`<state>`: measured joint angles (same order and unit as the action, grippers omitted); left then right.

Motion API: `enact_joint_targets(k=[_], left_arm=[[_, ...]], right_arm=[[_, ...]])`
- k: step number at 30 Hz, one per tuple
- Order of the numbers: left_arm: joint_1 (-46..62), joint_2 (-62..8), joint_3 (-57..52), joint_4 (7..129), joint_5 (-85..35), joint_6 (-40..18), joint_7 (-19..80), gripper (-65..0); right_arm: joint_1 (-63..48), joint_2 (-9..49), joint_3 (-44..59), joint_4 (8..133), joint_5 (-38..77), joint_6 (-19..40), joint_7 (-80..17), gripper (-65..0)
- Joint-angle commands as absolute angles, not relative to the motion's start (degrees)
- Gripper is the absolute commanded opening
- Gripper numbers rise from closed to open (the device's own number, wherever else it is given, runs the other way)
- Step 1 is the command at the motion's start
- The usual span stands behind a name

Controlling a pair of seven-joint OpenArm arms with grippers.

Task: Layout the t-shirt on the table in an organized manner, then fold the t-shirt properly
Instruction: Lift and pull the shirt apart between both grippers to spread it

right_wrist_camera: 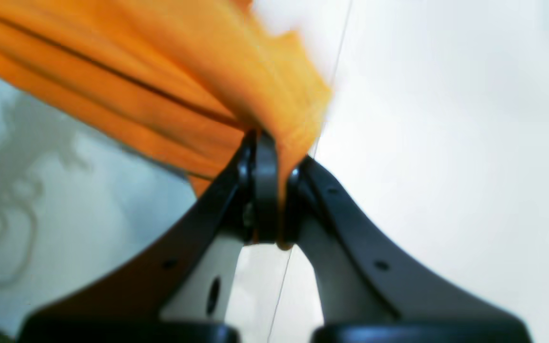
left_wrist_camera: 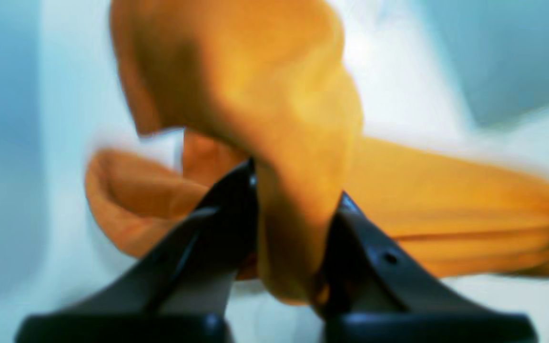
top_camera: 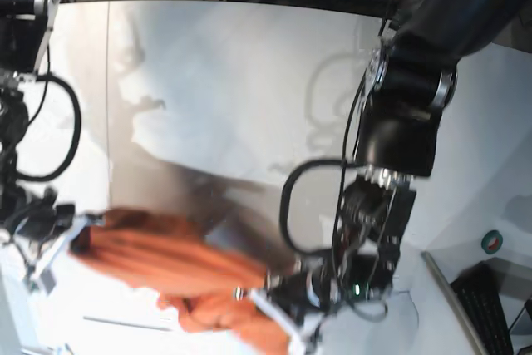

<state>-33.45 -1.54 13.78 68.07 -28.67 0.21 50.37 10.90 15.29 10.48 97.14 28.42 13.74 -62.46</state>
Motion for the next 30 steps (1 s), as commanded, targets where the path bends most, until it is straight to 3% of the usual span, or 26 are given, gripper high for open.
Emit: enact_joint_targets(k=[1, 6, 11, 13, 19, 27, 28, 30], left_arm=[[-33.6, -2.7, 13.9, 69.1, -28.7, 0.5, 49.0, -65.0], [-24.6, -6.8, 14.3, 69.1, -28.7, 0.5, 48.7, -65.0], [-18.5, -8.8, 14.2, 69.4, -28.8, 0.4, 48.7, -12.3], [-16.2, -9.4, 14.2, 70.2, -29.0, 0.4, 48.7, 0.0], [-6.5, -15.0, 12.5, 81.7, -29.2, 0.4, 48.7, 0.0], [2.7, -15.5, 0.2, 92.4, -29.2, 0.3, 48.7, 0.0], [2.5, -15.4, -0.6, 92.4, -29.2, 0.3, 48.7, -1.2], [1.5, -15.2, -2.4, 92.1, -29.2, 0.3, 48.7, -16.3]], right_arm=[[10.6, 16.0, 10.8, 97.6, 28.4, 13.5, -61.4, -65.0], [3.6, 15.7, 11.2, 95.2, 28.4, 13.5, -61.4, -65.0], [-0.2, 16.0, 11.3, 91.3, 28.4, 13.5, -60.6, -65.0], [-2.0, 16.1, 11.3, 90.3, 28.4, 13.5, -58.7, -65.0], [-6.4, 16.1, 11.3, 90.4, 28.3, 13.5, -56.9, -65.0], [-7.0, 16.1, 11.4, 90.8, 28.3, 13.5, -56.9, -65.0], [-7.0, 16.1, 11.4, 90.8, 28.3, 13.4, -56.9, -65.0], [-7.0, 16.1, 11.4, 90.8, 28.3, 13.3, -56.9, -65.0]])
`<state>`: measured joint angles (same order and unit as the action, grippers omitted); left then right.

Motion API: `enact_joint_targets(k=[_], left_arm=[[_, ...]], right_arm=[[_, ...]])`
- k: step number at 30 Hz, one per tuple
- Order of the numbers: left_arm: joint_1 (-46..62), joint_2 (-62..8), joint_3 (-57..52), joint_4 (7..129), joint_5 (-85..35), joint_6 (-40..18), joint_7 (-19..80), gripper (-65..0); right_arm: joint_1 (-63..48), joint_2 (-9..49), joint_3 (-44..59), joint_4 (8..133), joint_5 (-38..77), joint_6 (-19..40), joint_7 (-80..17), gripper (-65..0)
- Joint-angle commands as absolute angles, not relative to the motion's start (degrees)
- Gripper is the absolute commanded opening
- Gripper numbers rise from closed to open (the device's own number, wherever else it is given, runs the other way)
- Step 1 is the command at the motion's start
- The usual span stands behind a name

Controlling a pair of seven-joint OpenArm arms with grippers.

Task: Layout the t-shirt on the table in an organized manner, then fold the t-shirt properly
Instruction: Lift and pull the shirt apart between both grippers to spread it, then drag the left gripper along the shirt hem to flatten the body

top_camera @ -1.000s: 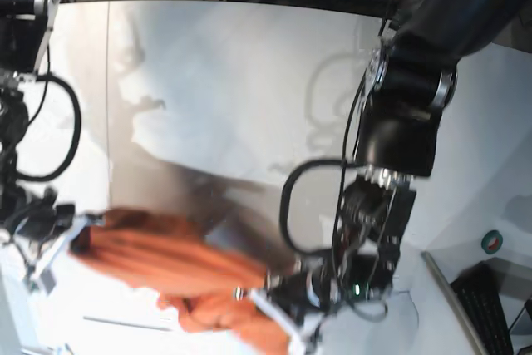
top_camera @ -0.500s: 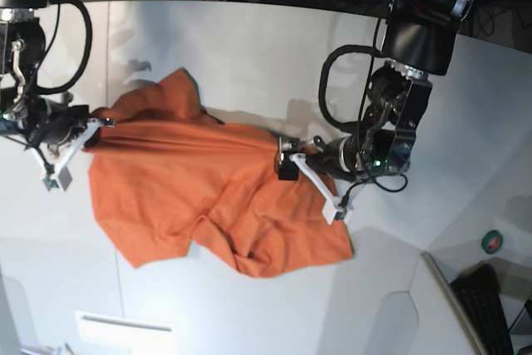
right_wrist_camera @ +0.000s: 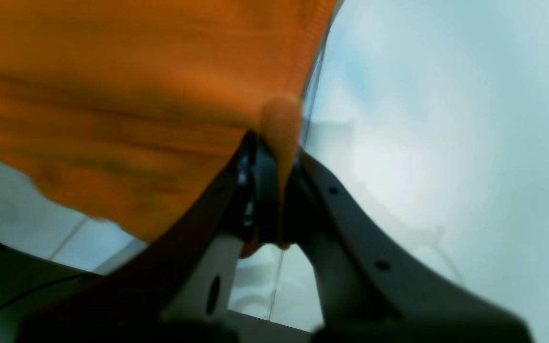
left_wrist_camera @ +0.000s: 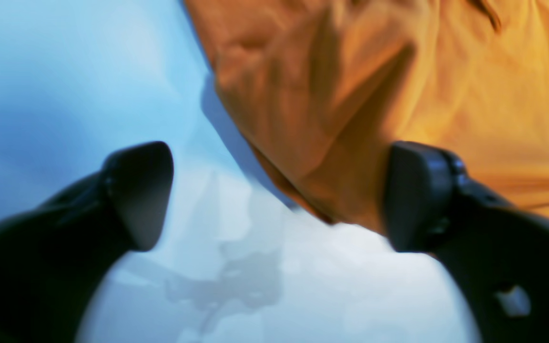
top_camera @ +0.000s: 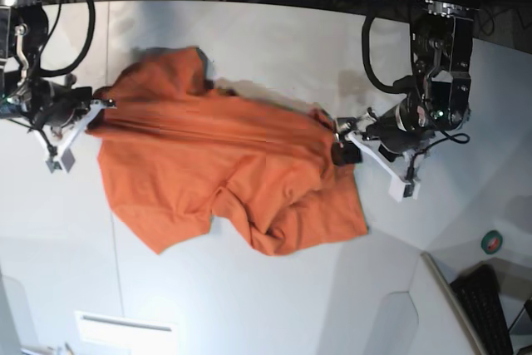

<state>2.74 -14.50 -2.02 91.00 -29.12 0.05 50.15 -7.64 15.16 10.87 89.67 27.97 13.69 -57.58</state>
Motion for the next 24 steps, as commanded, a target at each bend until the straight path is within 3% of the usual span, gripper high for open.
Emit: enact_joint_targets(k=[1, 3, 6, 12, 17, 24], left_arm=[[0.7, -15.2, -2.8, 92.4, -29.2, 0.3, 48.7, -26.2], [-0.7, -15.5, -2.0, 92.5, -29.2, 0.3, 49.3, -45.6], [-2.1, -15.8, 2.1, 92.4, -28.8, 0.3, 52.4, -65.0], [-5.9, -15.2, 3.2, 89.9, -29.2, 0.3, 52.7, -65.0], [-17.0, -10.5, 4.4, 71.3, -28.6, 0.3, 49.5, -65.0], [-24.0, -10.2, 20.7, 51.3, -28.7, 0.5, 36.9, -65.0]], right_arm=[[-7.1, 16.1, 11.4, 90.8, 28.3, 13.1, -56.9, -65.0], [-7.3, 16.1, 12.4, 90.8, 28.3, 13.1, -56.9, -65.0], [-7.3, 16.0, 15.3, 90.8, 28.2, 13.2, -57.4, -65.0], [-7.3, 16.1, 17.2, 90.6, 28.2, 13.2, -57.4, -65.0], [-8.0, 16.1, 17.2, 90.6, 28.2, 13.2, -57.4, -65.0], [-8.6, 16.1, 17.2, 90.8, 28.2, 13.1, -57.4, -65.0]])
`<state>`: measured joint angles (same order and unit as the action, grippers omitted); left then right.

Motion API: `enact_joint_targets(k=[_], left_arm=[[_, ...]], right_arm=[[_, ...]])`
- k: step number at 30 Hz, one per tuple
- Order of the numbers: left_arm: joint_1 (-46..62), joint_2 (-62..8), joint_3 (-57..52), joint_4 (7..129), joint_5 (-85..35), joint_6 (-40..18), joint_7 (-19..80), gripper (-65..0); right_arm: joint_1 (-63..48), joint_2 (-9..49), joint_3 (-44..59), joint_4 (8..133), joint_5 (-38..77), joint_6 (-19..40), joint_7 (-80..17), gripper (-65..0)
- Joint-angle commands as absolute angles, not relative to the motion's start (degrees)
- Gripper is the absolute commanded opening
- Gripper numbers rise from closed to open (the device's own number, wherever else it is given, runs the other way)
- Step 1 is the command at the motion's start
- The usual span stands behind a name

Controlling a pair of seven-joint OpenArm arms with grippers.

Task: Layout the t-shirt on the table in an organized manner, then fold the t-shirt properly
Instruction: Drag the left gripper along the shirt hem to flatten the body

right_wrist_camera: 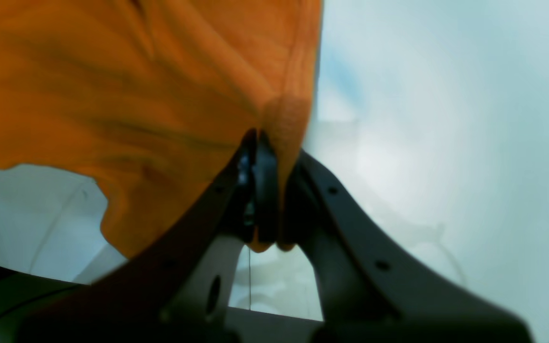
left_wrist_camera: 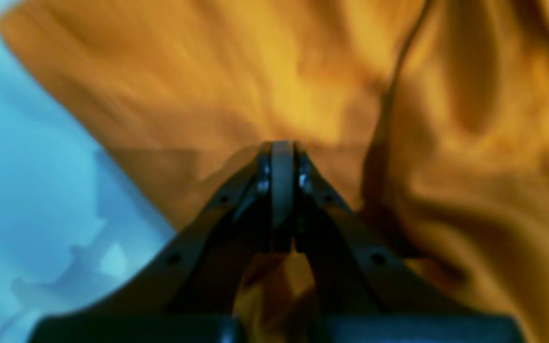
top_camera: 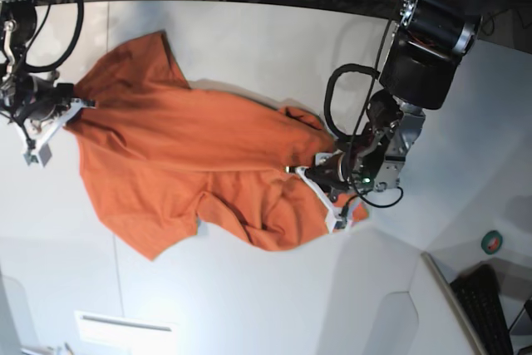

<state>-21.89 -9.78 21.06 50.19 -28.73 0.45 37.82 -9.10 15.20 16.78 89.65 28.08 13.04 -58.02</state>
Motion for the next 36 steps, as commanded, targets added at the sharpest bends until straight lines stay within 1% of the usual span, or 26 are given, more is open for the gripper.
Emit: enact_joint_targets(k=[1, 5, 7, 10, 14, 20, 29, 32, 34, 36], left_arm=[[-24.0, -10.2, 20.7, 49.7, -28.7, 0.5, 35.8, -65.0], [-25.5, -10.2, 21.5, 42.3, -27.8, 0.5, 30.8, -65.0], [-26.3, -10.2, 21.5, 39.1, -24.2, 0.5, 29.0, -65.0], [-26.8, -10.2, 20.7, 36.4, -18.1, 0.5, 26.7, -65.0], [-27.3, -10.2, 20.6, 36.4, -15.9, 0.5, 26.2, -65.0], [-32.1, -11.5, 20.6, 35.9, -15.9, 0.4, 26.2, -65.0], [-37.8, -12.3, 20.7, 35.8, -15.8, 0.4, 26.2, -65.0], [-38.5, -11.8, 20.6, 36.4, -16.3, 0.4, 27.3, -65.0], [-37.4, -9.7, 20.6, 38.5, -16.3, 0.4, 31.5, -65.0], [-33.8, -8.2, 20.6, 42.8, -16.3, 0.4, 35.9, -65.0]], right_arm=[[-8.8, 16.1, 17.2, 90.8, 28.2, 13.1, -57.4, -65.0], [-9.2, 18.2, 17.3, 90.6, 28.1, 13.0, -57.0, -65.0], [-9.4, 19.4, 17.5, 90.5, 28.1, 13.0, -57.0, -65.0], [-10.2, 19.9, 21.0, 90.5, 28.1, 13.0, -57.4, -65.0], [-10.4, 20.2, 22.1, 90.4, 28.1, 13.0, -57.4, -65.0], [-10.2, 20.3, 22.1, 90.3, 28.0, 13.0, -57.0, -65.0], [-10.1, 25.0, 22.1, 90.3, 28.0, 13.0, -57.0, -65.0], [-9.3, 25.0, 21.7, 90.4, 28.0, 13.0, -57.0, -65.0], [-8.7, 24.7, 21.7, 90.4, 28.0, 13.0, -57.0, -65.0], [-8.4, 24.8, 21.6, 90.4, 28.0, 13.0, -56.9, -65.0]])
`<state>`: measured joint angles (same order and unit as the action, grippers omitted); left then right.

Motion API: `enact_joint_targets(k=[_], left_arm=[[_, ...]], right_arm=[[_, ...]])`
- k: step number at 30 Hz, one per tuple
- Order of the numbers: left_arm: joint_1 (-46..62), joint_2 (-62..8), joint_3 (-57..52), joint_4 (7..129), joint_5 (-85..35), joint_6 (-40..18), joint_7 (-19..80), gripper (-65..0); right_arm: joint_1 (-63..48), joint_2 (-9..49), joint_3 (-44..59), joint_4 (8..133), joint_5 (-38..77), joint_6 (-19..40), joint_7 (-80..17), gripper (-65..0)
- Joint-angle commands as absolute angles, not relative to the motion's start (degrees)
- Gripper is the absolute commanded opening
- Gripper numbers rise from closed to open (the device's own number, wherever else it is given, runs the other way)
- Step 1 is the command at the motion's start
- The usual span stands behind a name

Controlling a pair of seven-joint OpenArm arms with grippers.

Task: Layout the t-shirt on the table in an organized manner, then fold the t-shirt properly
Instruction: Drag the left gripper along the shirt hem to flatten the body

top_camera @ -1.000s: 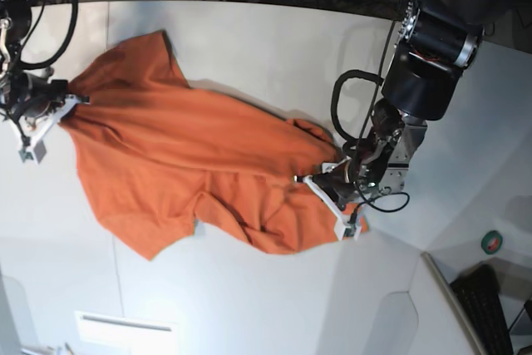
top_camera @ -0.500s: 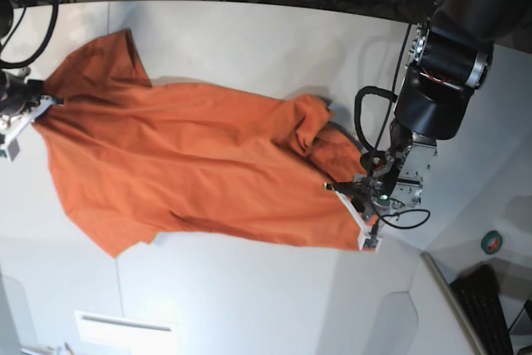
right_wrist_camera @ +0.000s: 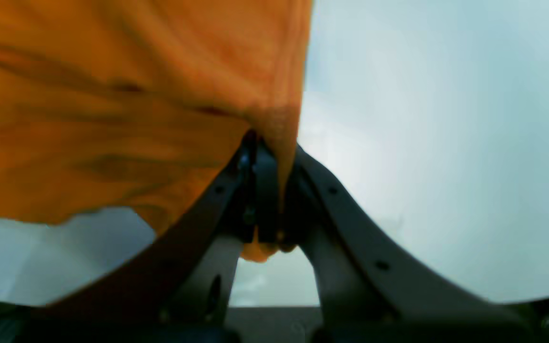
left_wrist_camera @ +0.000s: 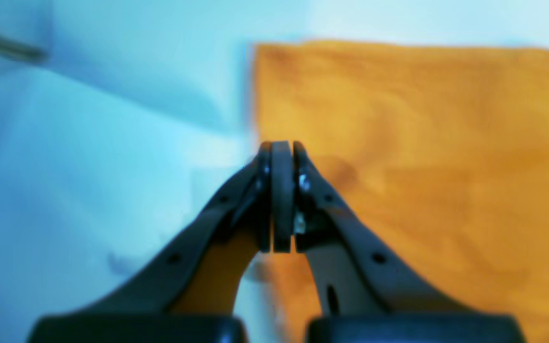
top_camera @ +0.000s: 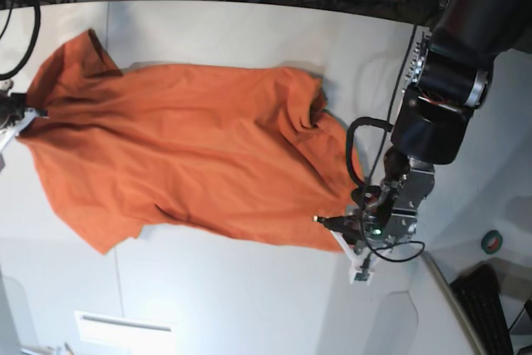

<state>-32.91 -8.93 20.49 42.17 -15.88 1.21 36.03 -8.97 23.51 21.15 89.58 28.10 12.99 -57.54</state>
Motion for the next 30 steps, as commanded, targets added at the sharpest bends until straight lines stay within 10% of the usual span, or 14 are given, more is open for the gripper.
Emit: enact_joint_targets(k=[1, 16, 30], left_arm=[[-31.9, -8.0, 20.6, 45.9, -16.3, 0.4, 37.3, -65.0], [-14.7, -13.6, 20.6, 66.8, -15.9, 0.4, 48.0, -65.0], [-37.0, -10.2, 21.7, 28.1, -15.7, 0.3, 23.5, -65.0]], right_arm=[[-8.2, 24.9, 21.6, 90.4, 28.0, 13.0, -56.9, -65.0], [-7.3, 25.6, 21.5, 89.4, 16.9, 13.5, -52.7, -65.0], [0.0, 19.9, 13.6, 76.0, 16.9, 13.4, -43.2, -65.0]])
